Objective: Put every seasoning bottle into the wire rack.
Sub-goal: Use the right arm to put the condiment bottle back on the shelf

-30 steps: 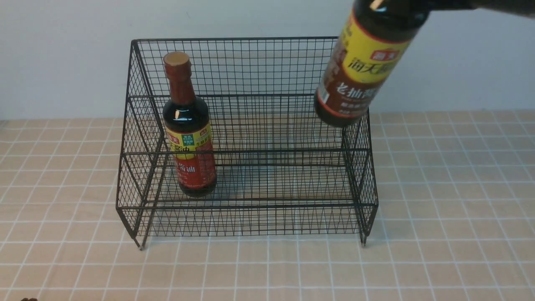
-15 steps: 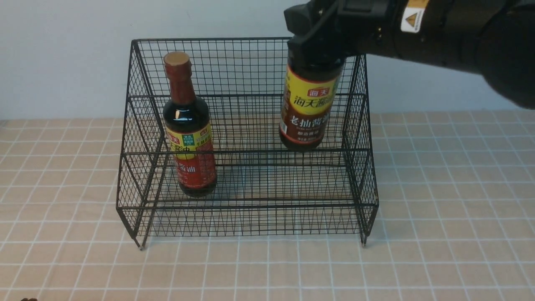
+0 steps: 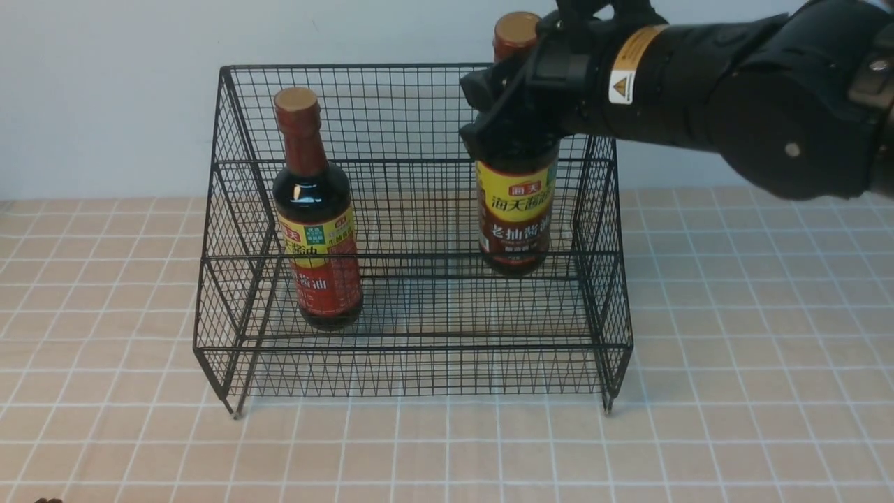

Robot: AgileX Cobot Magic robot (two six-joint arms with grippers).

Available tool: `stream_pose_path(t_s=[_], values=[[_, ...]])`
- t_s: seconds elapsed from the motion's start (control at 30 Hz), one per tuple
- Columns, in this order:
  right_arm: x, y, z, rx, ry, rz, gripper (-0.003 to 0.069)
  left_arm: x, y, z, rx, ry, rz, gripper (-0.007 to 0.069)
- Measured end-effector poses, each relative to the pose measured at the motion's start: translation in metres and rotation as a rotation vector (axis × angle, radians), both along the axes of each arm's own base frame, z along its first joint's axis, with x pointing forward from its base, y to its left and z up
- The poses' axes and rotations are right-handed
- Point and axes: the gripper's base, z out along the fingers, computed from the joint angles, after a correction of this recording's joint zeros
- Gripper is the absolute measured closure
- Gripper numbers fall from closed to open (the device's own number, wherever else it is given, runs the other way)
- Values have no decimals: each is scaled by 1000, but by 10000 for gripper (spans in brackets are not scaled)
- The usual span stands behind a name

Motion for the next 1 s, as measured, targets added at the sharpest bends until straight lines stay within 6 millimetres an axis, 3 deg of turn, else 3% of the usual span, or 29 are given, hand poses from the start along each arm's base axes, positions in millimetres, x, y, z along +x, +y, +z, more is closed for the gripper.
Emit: stream_pose_path(t_s=[0.2,0.5,0.87,1.0], values=[[2,1,-5,-23,31,-8,390,0,0,0,0,0,0,631],[17,9,-52,-112,217,-55,390,0,0,0,0,0,0,631],[21,13,-54,-84,222,-60,383,0,0,0,0,0,0,631],[20,11,-54,-58,259,-87,307,0,0,0,0,0,0,631]])
